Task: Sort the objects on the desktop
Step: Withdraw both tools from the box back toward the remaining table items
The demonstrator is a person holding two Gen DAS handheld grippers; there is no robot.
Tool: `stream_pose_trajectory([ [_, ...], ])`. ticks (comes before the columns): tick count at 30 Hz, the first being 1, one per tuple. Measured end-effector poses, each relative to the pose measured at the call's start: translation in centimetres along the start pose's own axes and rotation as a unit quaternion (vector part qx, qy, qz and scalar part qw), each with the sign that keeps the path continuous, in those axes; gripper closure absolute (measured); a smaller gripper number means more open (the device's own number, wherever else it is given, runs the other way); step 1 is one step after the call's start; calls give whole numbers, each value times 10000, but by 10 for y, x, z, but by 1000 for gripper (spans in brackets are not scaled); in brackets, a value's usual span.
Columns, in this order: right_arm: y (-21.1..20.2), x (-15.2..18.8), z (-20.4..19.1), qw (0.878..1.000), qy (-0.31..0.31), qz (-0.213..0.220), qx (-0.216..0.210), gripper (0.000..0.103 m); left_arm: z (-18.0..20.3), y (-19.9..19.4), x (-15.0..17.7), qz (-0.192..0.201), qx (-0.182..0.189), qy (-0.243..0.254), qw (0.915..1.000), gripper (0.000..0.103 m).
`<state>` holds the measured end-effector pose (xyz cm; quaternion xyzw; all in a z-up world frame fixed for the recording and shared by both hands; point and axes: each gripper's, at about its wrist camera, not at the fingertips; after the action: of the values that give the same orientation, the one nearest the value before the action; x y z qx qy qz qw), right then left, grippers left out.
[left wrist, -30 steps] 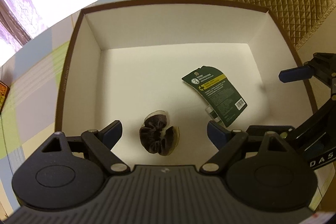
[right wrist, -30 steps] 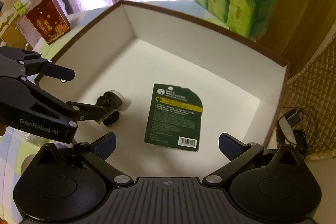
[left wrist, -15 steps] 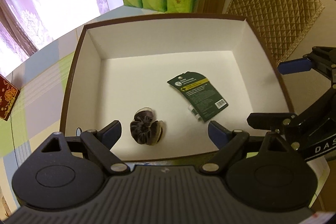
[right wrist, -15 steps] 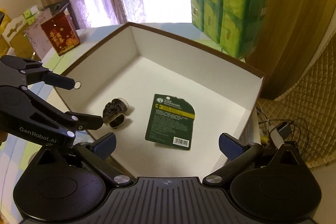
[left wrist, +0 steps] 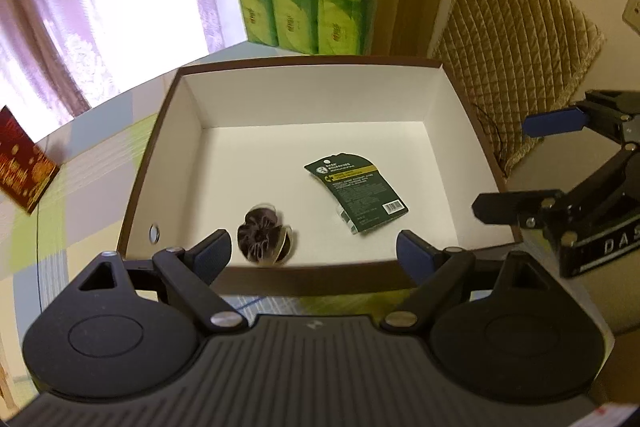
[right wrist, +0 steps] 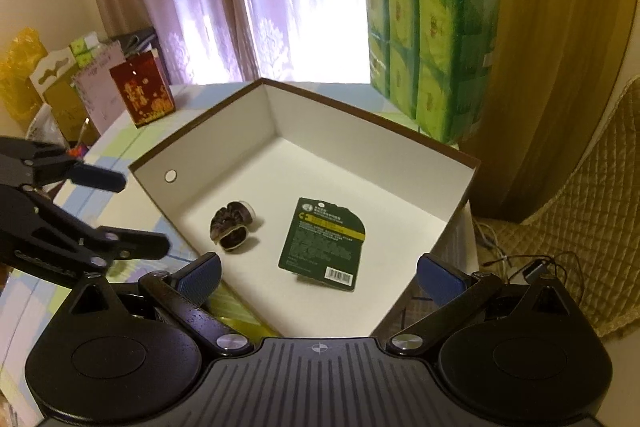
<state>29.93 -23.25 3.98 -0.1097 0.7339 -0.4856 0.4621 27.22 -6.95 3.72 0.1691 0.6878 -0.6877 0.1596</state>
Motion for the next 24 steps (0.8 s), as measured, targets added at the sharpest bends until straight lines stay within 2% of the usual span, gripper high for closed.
stream_pose_trajectory([
  [8,-24,34,0,9993,72,371,-80,2,7,-32,58,356,-311,-368,9982,16],
  [15,-47,69,-22,9969,-77,758,-220,2,12,-49,114,461,-606,-771,9941,16],
  [19,-45,91,-37,9973,-77,680,-255,2,12,-54,143,457,-652,-973,9921,16],
  [24,-27,112,-48,9993,86,327,-139,2,11,-53,172,402,-616,-1002,9922,16],
])
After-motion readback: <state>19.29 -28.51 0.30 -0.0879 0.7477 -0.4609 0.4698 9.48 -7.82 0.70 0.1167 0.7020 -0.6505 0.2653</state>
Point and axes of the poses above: each gripper's, at about its wrist camera, not at the fingertips, and y roughly the way its jaws point, z to its right, x to its underside, and after that the axes turned 9 degrees about -z, right-handed
